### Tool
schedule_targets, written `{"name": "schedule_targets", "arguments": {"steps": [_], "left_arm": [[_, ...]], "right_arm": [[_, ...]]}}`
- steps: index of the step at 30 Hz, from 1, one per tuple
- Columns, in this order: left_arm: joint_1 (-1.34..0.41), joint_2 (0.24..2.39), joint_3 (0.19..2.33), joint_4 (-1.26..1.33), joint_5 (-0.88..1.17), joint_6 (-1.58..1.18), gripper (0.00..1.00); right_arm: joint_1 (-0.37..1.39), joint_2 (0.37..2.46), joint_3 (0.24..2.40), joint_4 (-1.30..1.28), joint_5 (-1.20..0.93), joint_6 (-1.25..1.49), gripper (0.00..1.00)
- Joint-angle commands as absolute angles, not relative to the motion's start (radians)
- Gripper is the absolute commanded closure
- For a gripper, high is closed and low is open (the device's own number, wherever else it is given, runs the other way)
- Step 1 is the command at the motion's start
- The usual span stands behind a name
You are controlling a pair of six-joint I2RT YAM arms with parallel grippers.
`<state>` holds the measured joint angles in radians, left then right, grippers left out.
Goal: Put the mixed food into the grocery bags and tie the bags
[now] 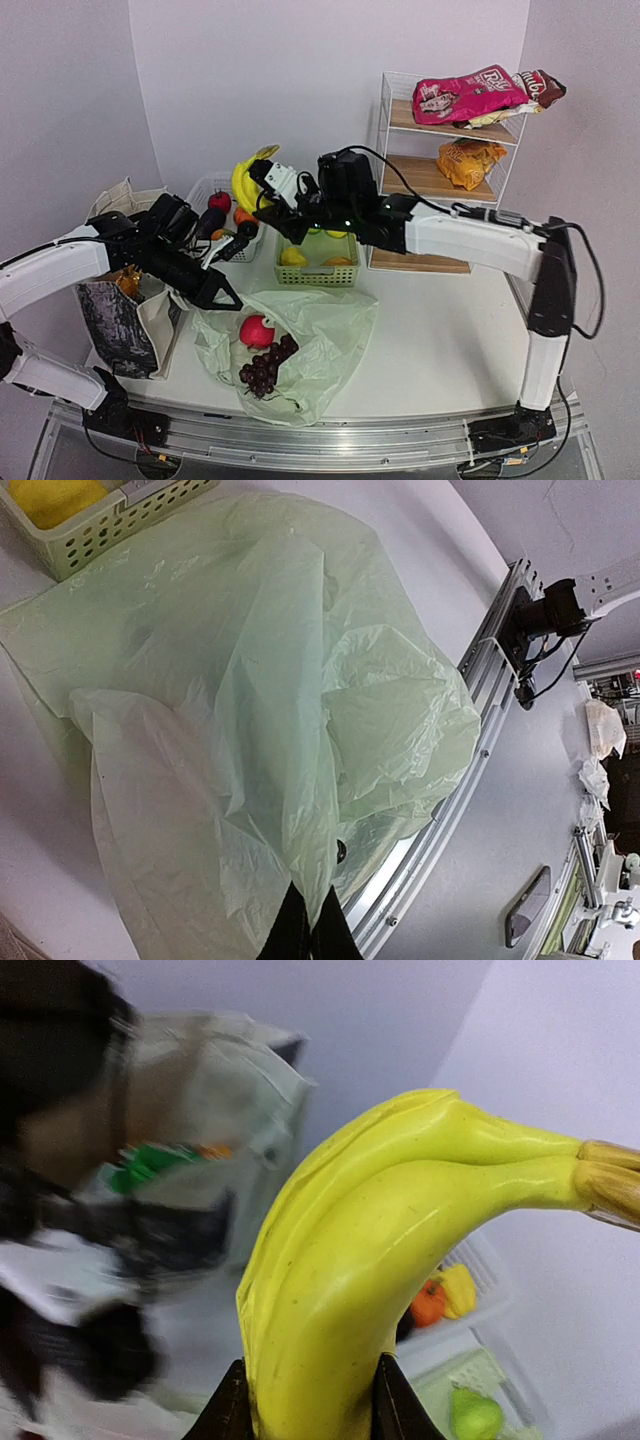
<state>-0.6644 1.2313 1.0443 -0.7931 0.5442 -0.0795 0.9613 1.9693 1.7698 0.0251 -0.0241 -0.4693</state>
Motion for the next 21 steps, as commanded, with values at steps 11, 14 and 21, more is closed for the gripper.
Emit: {"name": "schedule_targets", "arguments": {"steps": [11, 14, 21], "left_arm": [[-0.655, 1.186, 1.044, -0.75, 0.55, -0.081, 1.0], [-0.655, 1.183, 1.047, -0.752, 0.568, -0.076, 1.0], [-0.655, 1.179, 1.053, -0.757, 0.596, -0.058, 1.0]], "right_arm": [[1.399, 1.704, 1.087, 0.741, -0.037, -0.232, 1.0], [1.403, 1.788, 1.035, 0.859, 0.039, -0.209, 1.0], [1.387, 1.958, 0.972, 1.084, 0.225, -0.239, 1.0]]}}
